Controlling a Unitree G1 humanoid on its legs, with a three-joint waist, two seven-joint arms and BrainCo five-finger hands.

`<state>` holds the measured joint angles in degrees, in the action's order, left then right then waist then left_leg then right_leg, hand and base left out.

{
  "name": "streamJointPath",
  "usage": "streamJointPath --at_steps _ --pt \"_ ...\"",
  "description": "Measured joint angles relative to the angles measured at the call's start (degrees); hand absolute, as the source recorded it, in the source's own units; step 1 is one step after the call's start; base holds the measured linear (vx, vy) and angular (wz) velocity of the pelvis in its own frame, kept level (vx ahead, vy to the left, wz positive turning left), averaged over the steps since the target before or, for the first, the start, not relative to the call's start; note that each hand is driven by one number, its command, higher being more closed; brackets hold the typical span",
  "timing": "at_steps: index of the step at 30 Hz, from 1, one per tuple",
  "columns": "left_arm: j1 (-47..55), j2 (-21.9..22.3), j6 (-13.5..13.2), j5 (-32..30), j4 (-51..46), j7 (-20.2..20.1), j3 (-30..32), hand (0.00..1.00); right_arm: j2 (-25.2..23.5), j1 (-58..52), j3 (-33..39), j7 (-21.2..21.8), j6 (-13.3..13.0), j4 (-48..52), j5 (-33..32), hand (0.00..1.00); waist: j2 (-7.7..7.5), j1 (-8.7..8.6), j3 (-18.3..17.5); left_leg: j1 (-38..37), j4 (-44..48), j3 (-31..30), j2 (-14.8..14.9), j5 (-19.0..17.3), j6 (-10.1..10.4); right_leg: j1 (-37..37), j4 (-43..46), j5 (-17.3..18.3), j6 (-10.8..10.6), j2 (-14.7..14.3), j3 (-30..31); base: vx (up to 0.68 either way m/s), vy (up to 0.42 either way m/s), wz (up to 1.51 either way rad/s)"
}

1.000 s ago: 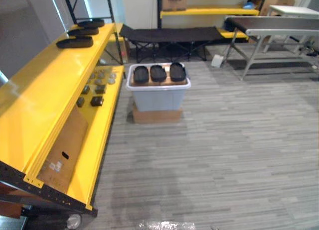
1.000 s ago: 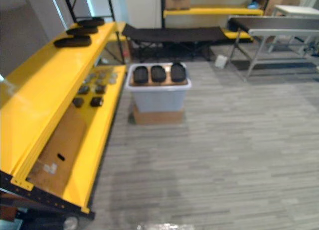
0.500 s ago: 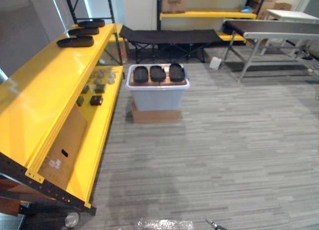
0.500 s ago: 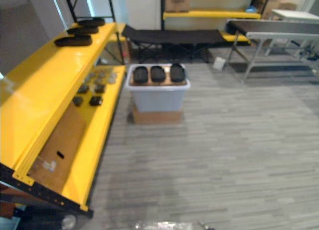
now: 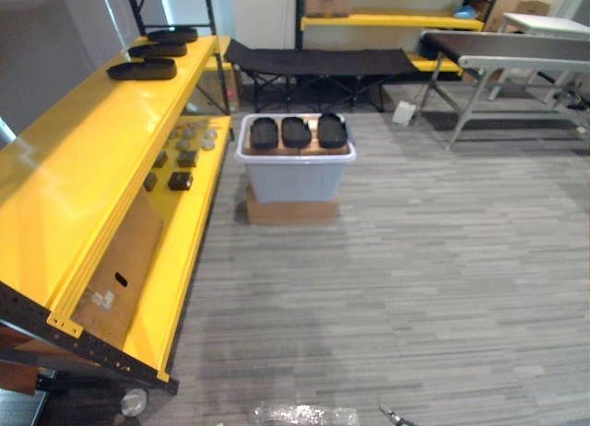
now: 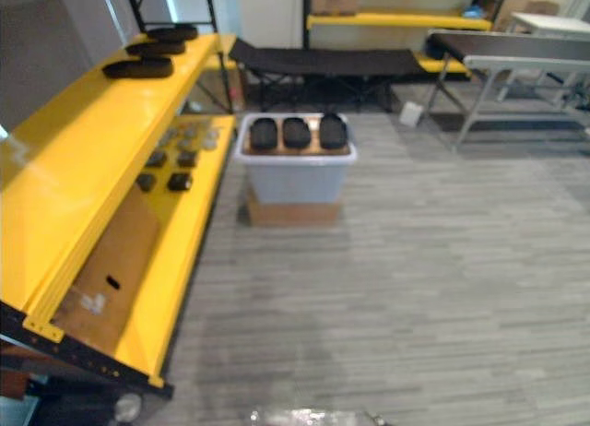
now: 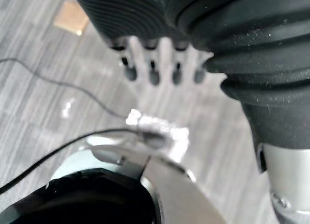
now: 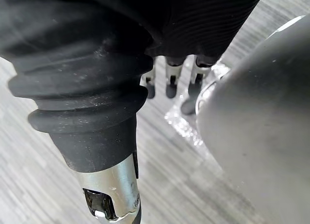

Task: Walk over and take plastic housings, then place them on the shelf

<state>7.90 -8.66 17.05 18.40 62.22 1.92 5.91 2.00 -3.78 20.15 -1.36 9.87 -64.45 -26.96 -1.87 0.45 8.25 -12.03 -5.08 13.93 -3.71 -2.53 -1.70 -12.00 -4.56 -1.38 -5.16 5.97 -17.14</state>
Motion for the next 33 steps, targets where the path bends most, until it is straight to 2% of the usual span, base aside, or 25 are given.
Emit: streamJointPath --at_steps 2,5,6,7,8,9,10,12,13,15,16,19,20,21,22,23,24,25,26,27,29,30,31,32,33 --pt "-0.26 -0.01 -0.13 -1.09 -0.01 -0.04 -0.5 0.0 0.01 -0.06 0.2 -0.02 -0.23 0.06 -0.47 0.0 0.04 -0.05 0.15 0.11 -0.01 -0.54 -0.17 -0.02 -0.03 0.26 0.57 0.34 0.0 0.27 -0.17 -0.07 -0.001 0.05" --pt "-0.75 0.07 -0.04 -2.78 -0.09 -0.23 -1.55 0.0 -0.39 -0.12 1.26 -0.24 -1.86 0.95 -1.06 0.0 0.17 -0.26 1.07 0.17 0.0 -0.78 -0.66 -0.83 -0.93 3.46 8.12 4.6 -1.25 1.98 -0.59 -0.03 0.032 0.15" --pt "-1.04 0.03 -0.04 -3.95 -0.25 -0.41 -2.5 0.0 -0.35 -1.15 2.08 -0.84 -2.67 1.82 -2.2 0.0 0.31 -0.74 1.49 0.12 0.0 -0.57 -0.98 -1.49 -1.93 6.33 15.07 6.62 -1.93 3.65 -0.51 0.0 0.075 0.16" --pt "-1.15 0.41 0.02 -5.07 -0.26 -0.38 -2.92 0.0 -0.29 -1.0 2.68 -1.26 -2.86 2.55 -4.18 0.0 1.14 -1.0 2.49 -0.02 0.0 -0.48 -0.95 -1.91 -3.32 10.35 24.15 7.24 -2.05 5.05 0.01 0.01 0.088 0.08" --pt "-1.27 0.56 0.13 -5.08 -0.28 -0.38 -3.02 0.0 -0.01 -0.87 3.29 -1.24 -2.93 2.92 -5.01 0.0 1.49 -1.29 2.86 -0.28 0.01 -0.47 -0.63 -1.82 -3.65 12.72 28.75 7.1 -1.91 5.59 0.1 0.06 0.112 -0.04" --pt "-1.16 0.42 0.54 -5.46 -0.21 -0.34 -2.64 0.0 -0.41 -1.14 4.31 -1.01 -3.33 3.4 -6.04 0.0 1.64 -1.59 3.8 -1.74 0.03 0.1 -0.12 -1.92 -3.89 15.57 34.57 9.27 0.49 6.5 0.1 0.08 0.099 -0.09" --pt "-1.14 0.3 0.62 -5.47 -0.22 -0.35 -2.41 0.0 -0.64 -1.43 4.68 -0.99 -3.32 3.35 -6.04 0.0 1.71 -1.3 4.0 -2.05 0.03 0.59 0.17 -2.22 -3.54 16.14 34.78 9.92 0.55 6.43 0.11 0.09 0.088 -0.16" --pt "-1.14 0.01 0.69 -6.01 -0.23 -0.34 -1.35 0.0 -1.67 -2.49 5.83 -0.6 -3.34 3.23 -5.89 0.0 0.91 -1.27 4.1 -3.23 0.07 0.99 1.32 -3.14 -2.52 17.4 32.65 10.57 0.26 5.24 0.06 0.14 0.031 -0.16" --pt "-1.35 0.17 0.69 -6.16 -0.25 -0.32 0.27 0.0 -2.61 -3.94 7.37 -0.12 -3.29 3.4 -5.71 0.0 0.73 -1.42 4.11 -3.68 0.3 1.19 2.6 -3.79 -1.46 18.7 29.99 10.34 0.0 4.05 0.01 0.22 0.002 -0.06" --pt "-1.5 0.62 0.67 -6.04 -0.33 -0.27 2.61 0.0 -3.3 -5.69 9.02 -0.02 -2.72 3.59 -4.45 0.0 0.72 -1.32 4.08 -4.16 0.6 1.84 3.72 -4.69 0.08 20.32 26.71 9.53 -0.31 3.41 -0.04 0.28 -0.03 -0.1" --pt "-1.53 1.05 0.66 -5.88 -0.37 -0.21 4.76 0.0 -3.82 -6.84 10.14 -0.04 -2.35 3.64 -3.5 0.0 0.64 -1.33 4.09 -4.18 2.53 2.34 4.24 -6.04 2.12 21.21 24.84 8.19 0.26 3.46 -0.11 0.31 -0.052 -0.14" --pt "-1.42 2.37 0.56 -5.17 -2.5 0.95 9.45 0.0 -4.16 -8.62 10.89 -0.03 -2.0 3.88 -2.5 0.0 0.43 -1.37 3.95 -5.11 5.95 2.76 5.28 -9.68 6.45 21.76 23.19 4.81 1.59 3.42 -0.2 0.35 -0.115 -0.1" --pt "-1.39 2.64 0.53 -4.78 -3.19 1.24 9.76 0.0 -4.18 -8.66 10.9 -0.02 -1.93 4.02 -2.47 0.0 0.44 -1.4 3.82 -5.31 6.69 2.74 5.6 -10.75 6.9 21.74 23.41 4.87 1.83 3.37 -0.24 0.34 -0.193 0.05" --pt "-1.18 2.92 0.36 -3.96 -4.11 1.51 10.3 0.0 -4.16 -8.88 11.27 0.06 -1.69 4.56 -1.75 0.0 0.73 -1.43 3.3 -5.41 8.9 2.61 6.85 -13.37 7.27 21.52 23.9 5.12 2.2 2.77 -0.46 0.28 -0.181 0.1" --pt "-0.87 3.19 0.27 -3.12 -4.78 1.49 10.92 0.0 -4.21 -8.97 11.3 0.08 -1.5 4.82 -1.37 0.0 0.59 -1.45 2.94 -5.28 10.69 2.57 7.6 -14.75 8.32 20.97 23.66 5.29 2.63 2.56 -0.59 0.48 -0.329 0.14" --pt "-0.59 4.47 -0.25 -1.01 -4.98 1.46 11.99 0.0 -3.74 -8.39 12.29 0.59 -1.18 5.12 -0.55 0.0 1.96 -1.27 1.88 -0.7 24.88 2.53 12.79 -17.44 9.64 19.31 24.31 6.22 4.46 -0.25 -1.99 0.5 -0.377 0.05" --pt "-0.56 4.72 -0.42 -0.21 -5.21 1.43 12.24 0.0 -3.55 -8.26 12.25 0.77 -1.22 5.27 0.01 0.0 2.21 -1.14 1.4 2.24 31.87 2.46 14.85 -17.27 9.47 18.4 23.68 6.46 4.96 -1.02 -2.25 0.51 -0.39 0.02" --pt "-0.71 4.81 -0.62 0.71 -5.29 1.43 12.58 0.0 -3.09 -7.65 12.23 1.37 -1.32 5.74 1.08 0.0 3.09 -1.07 1.28 5.6 40.14 2.38 17.32 -16.18 8.65 16.97 22.48 6.8 5.53 -2.11 -2.67 0.41 -0.312 -0.06" --pt "-0.8 6.01 -0.71 2.0 -5.22 1.39 13.15 0.0 -1.84 -6.32 11.82 1.76 -1.74 6.31 2.6 0.0 4.89 -1.11 1.65 11.31 52.67 2.56 21.86 -15.14 7.78 13.8 19.64 6.91 6.09 -4.46 -2.92 0.43 -0.25 0.02" --pt "-0.83 6.55 -0.75 2.1 -5.2 1.21 13.31 0.0 -0.44 -5.1 11.81 1.92 -2.58 5.98 3.85 0.0 6.01 -1.01 2.14 14.41 58.65 2.28 23.69 -15.34 7.53 9.58 16.6 6.98 6.52 -5.46 -3.22 0.43 -0.229 0.03" --pt "-0.82 6.75 -0.85 1.81 -5.22 0.88 12.33 0.0 0.93 -3.03 11.84 2.38 -3.08 4.49 4.84 0.0 5.72 -0.47 2.4 16.93 58.22 2.21 21.47 -15.42 7.57 4.63 13.8 6.95 6.51 -4.72 -2.96 0.35 -0.135 -0.03" --pt "-1.07 6.35 -1.45 1.58 -5.3 0.71 10.92 0.0 1.44 -1.23 11.84 2.7 -3.55 4.21 5.09 0.0 5.43 0.36 2.57 18.84 54.03 2.54 18.48 -15.43 7.51 2.27 11.78 6.94 6.48 -3.8 -2.68 0.36 -0.08 -0.22" --pt "-1.08 6.26 -2.21 1.33 -5.39 0.5 10.38 0.0 1.53 0.91 11.85 2.72 -3.8 4.3 5.24 0.0 5.24 0.8 2.67 20.91 46.77 2.92 15.29 -15.31 7.35 0.61 9.79 6.87 6.29 -3.15 -2.2 0.32 -0.037 -0.27" --pt "-1.06 6.17 -2.42 1.27 -5.33 0.43 10.18 0.0 1.51 1.92 11.85 2.72 -3.9 4.36 5.27 0.0 5.09 1.0 2.77 21.67 42.02 3.12 13.75 -14.79 7.04 -0.06 8.94 6.87 6.16 -2.83 -1.88 0.38 0.07 -0.28" --pt "-0.92 5.95 -2.95 1.13 -5.24 0.32 9.43 0.0 1.53 3.33 11.84 2.71 -4.02 4.49 5.27 0.0 4.85 1.64 2.98 22.74 30.7 3.68 10.6 -11.49 6.4 -1.1 7.65 7.19 5.41 -2.25 -1.43 0.33 0.106 -0.16"
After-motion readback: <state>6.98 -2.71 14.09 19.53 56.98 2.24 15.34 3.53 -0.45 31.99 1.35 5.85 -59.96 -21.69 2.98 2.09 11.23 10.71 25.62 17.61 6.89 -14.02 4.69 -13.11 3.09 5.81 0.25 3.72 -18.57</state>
